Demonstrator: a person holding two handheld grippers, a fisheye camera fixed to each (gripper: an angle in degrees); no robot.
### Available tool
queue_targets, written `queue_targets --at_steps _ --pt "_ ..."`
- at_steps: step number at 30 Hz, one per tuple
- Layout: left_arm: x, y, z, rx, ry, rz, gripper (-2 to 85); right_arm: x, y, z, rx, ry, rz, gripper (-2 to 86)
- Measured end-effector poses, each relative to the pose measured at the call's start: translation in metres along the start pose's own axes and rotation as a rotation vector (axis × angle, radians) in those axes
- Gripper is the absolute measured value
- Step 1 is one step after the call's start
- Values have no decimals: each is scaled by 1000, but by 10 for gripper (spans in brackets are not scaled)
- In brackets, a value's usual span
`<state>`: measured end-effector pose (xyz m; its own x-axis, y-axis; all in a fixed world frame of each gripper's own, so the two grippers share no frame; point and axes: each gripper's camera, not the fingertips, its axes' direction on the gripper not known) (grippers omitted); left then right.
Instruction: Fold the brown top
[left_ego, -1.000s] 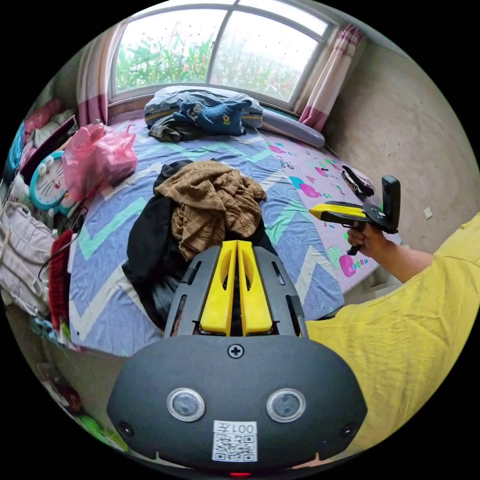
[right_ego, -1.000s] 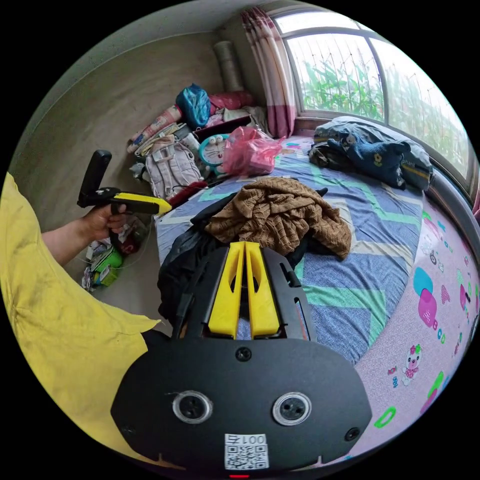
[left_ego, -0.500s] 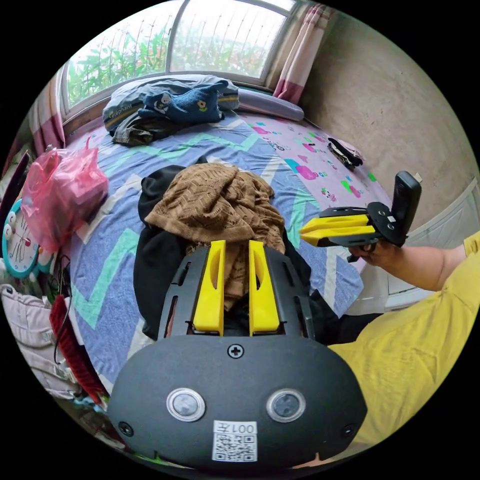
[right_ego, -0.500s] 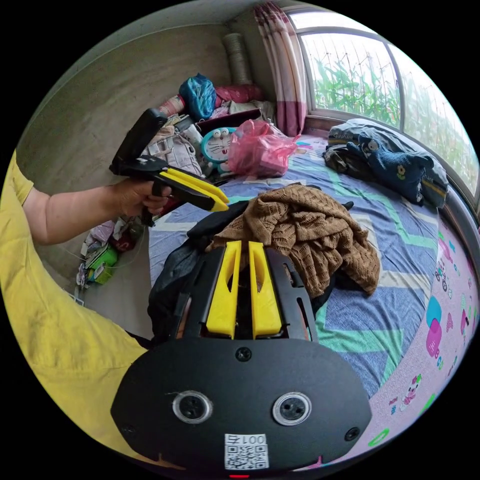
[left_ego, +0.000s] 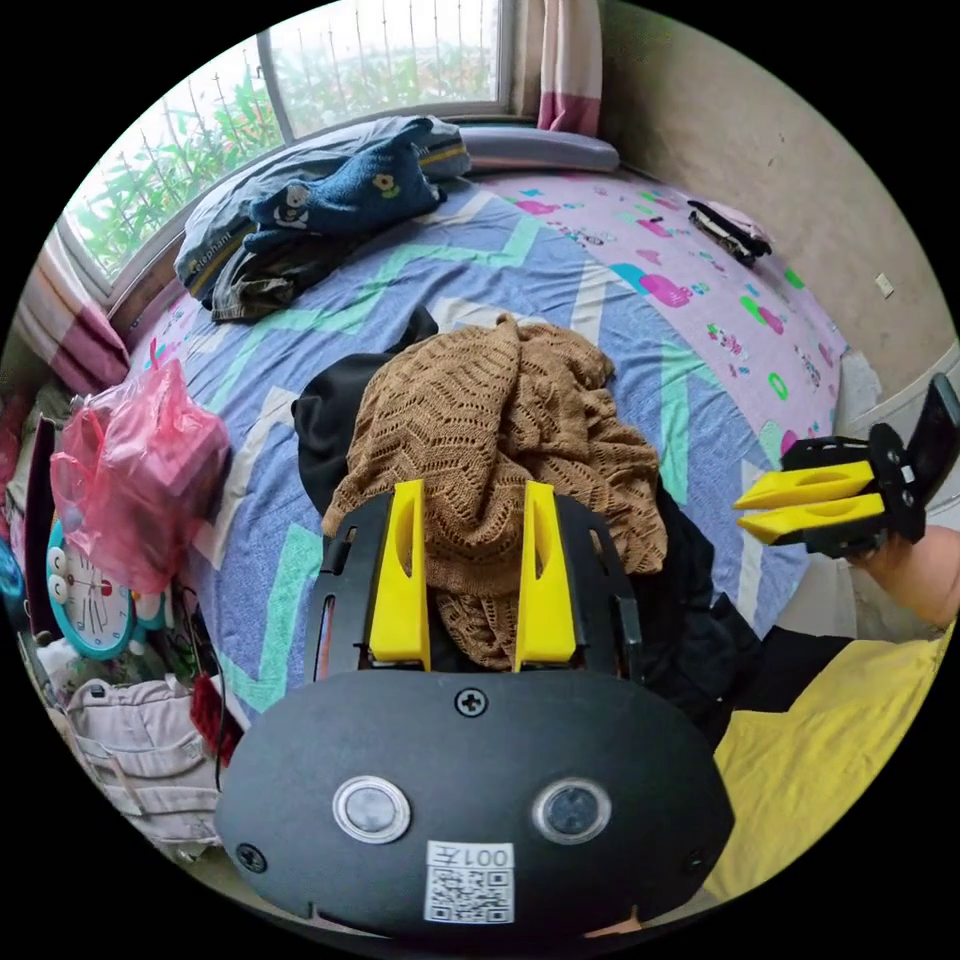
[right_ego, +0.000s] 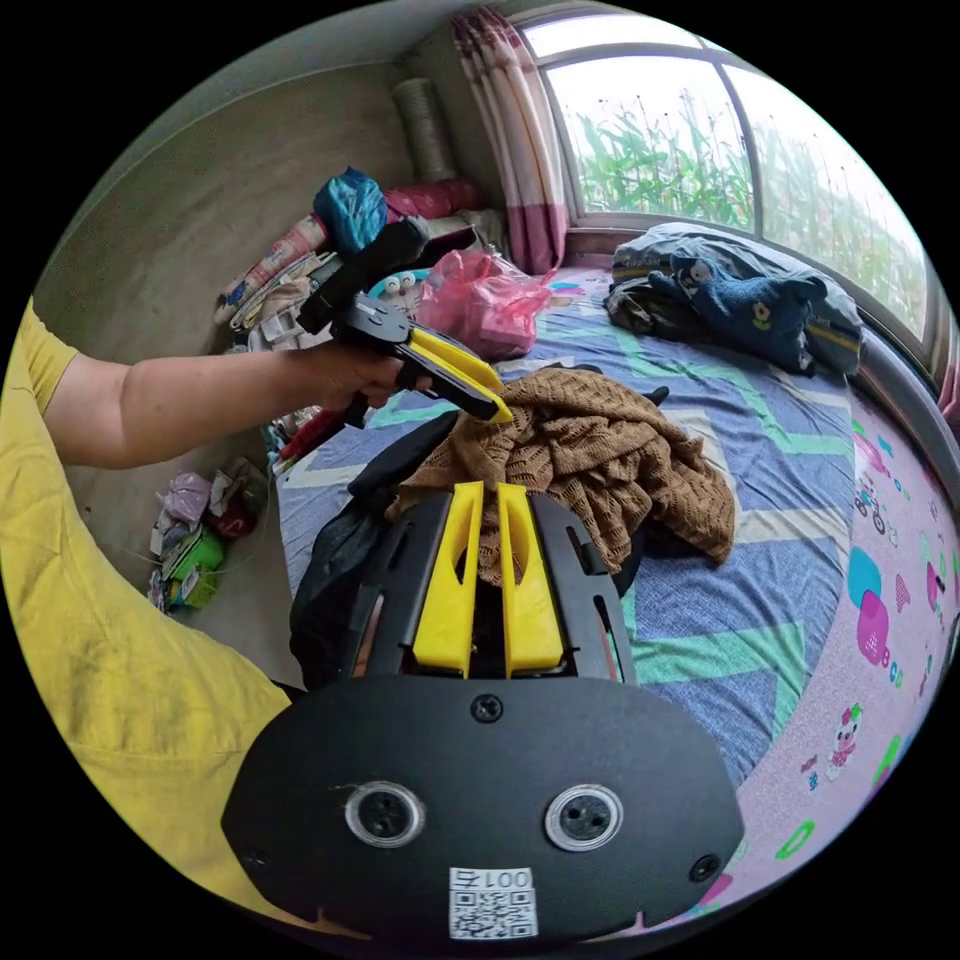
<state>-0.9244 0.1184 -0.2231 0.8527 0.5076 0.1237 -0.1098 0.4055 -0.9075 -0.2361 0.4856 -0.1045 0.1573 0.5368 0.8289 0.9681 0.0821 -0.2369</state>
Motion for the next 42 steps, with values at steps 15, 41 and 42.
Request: queue_targets --at_steps 15,41,42 --pt "27 -7 -125 294 508 188 -8 97 11 -60 90 -280 191 16" --pt "303 -131 -99 -125 834 293 42 247 132 -166 -163 -156 295 13" --pt "296 -132 -103 -115 833 251 43 252 136 -166 -172 -164 310 12"
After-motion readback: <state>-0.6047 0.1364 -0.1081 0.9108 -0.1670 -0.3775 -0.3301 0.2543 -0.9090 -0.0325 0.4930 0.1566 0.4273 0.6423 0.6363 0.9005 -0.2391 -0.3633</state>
